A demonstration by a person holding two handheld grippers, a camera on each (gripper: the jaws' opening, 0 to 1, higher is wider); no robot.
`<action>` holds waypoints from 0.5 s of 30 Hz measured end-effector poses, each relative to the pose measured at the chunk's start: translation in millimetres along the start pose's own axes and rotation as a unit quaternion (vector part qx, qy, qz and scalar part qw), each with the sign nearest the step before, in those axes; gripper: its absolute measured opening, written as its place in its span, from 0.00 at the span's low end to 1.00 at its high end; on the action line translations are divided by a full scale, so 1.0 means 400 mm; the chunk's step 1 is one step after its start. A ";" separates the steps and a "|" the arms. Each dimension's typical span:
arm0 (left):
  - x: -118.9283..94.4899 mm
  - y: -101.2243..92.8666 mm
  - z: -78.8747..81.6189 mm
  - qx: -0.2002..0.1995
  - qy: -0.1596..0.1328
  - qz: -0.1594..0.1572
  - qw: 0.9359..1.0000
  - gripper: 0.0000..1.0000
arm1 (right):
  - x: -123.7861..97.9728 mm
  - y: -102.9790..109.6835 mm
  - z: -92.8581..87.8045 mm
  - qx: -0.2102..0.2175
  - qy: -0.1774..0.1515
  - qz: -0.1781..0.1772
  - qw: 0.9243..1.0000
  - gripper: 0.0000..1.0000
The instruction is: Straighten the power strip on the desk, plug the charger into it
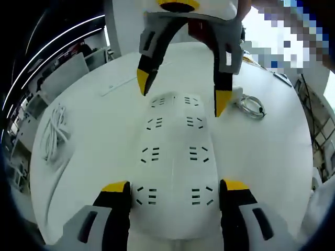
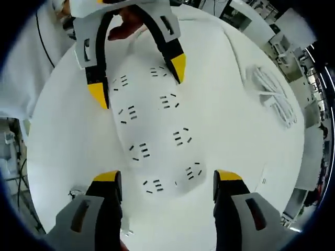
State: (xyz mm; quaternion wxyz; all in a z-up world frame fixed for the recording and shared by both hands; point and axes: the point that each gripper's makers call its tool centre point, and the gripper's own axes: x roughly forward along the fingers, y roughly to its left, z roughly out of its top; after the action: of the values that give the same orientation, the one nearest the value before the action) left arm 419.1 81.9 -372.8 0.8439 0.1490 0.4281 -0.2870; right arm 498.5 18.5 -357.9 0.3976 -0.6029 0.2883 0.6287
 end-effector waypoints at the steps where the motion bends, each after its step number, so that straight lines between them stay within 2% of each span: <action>1: 0.000 0.000 0.000 0.000 0.000 0.000 1.000 0.70 | 0.002 -0.001 0.001 -0.002 0.002 0.001 1.000 0.68; 7: 0.001 0.002 0.001 0.000 0.001 0.000 1.000 0.70 | 0.029 0.013 -0.005 -0.017 0.024 0.027 0.999 0.66; 15: 0.001 0.004 0.001 0.000 0.003 -0.001 1.000 0.70 | 0.038 0.020 -0.009 -0.021 0.037 0.023 0.999 0.66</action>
State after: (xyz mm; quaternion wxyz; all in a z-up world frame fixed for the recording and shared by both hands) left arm 420.4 82.7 -372.9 0.8422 0.1499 0.4309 -0.2872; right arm 494.2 13.6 -374.3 0.3594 -0.6272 0.3030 0.6210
